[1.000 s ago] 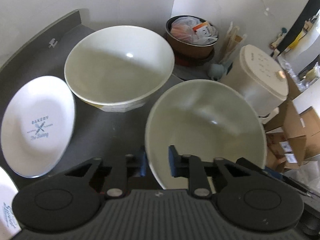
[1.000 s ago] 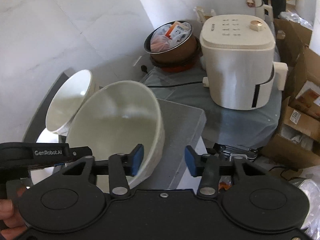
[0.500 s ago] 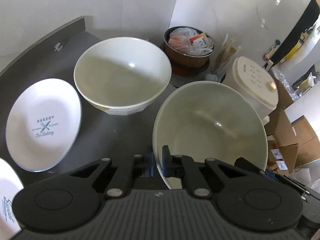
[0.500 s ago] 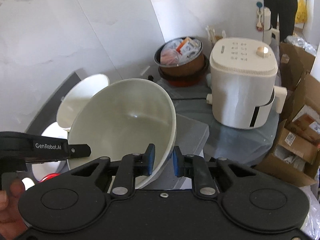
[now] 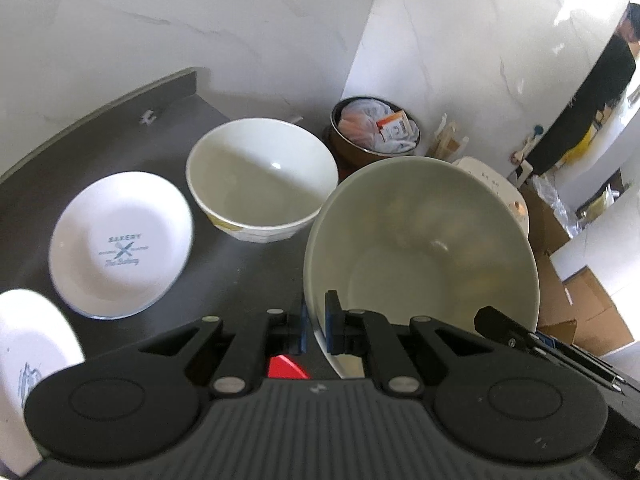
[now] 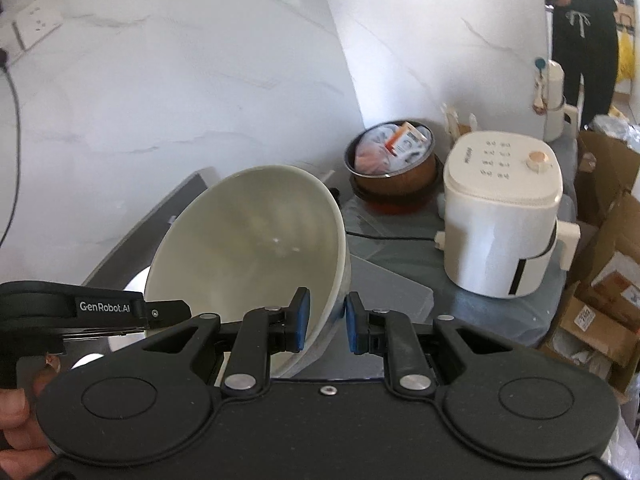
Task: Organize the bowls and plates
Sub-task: 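Carry the white bowl with both grippers and lower it into the red bowl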
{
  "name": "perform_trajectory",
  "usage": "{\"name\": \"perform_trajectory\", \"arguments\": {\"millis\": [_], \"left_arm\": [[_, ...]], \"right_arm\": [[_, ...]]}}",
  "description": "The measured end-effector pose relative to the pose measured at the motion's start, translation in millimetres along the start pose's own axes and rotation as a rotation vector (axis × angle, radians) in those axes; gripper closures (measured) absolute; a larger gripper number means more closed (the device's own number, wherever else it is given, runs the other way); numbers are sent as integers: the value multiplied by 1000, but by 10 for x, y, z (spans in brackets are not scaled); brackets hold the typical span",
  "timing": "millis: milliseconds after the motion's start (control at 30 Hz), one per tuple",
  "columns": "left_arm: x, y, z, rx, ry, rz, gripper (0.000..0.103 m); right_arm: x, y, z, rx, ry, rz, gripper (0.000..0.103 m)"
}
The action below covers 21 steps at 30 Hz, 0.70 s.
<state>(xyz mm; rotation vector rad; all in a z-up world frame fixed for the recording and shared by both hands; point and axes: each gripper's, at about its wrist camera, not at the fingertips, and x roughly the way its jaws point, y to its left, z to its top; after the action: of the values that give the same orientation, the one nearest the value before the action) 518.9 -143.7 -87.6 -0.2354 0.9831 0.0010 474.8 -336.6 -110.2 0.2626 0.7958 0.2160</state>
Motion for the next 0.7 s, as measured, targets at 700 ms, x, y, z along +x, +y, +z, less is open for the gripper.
{"name": "perform_trajectory", "arguments": {"millis": [700], "left_arm": [[-624, 504, -406, -145, -61, 89, 95]], "right_arm": [[-201, 525, -175, -124, 20, 131, 84]]}}
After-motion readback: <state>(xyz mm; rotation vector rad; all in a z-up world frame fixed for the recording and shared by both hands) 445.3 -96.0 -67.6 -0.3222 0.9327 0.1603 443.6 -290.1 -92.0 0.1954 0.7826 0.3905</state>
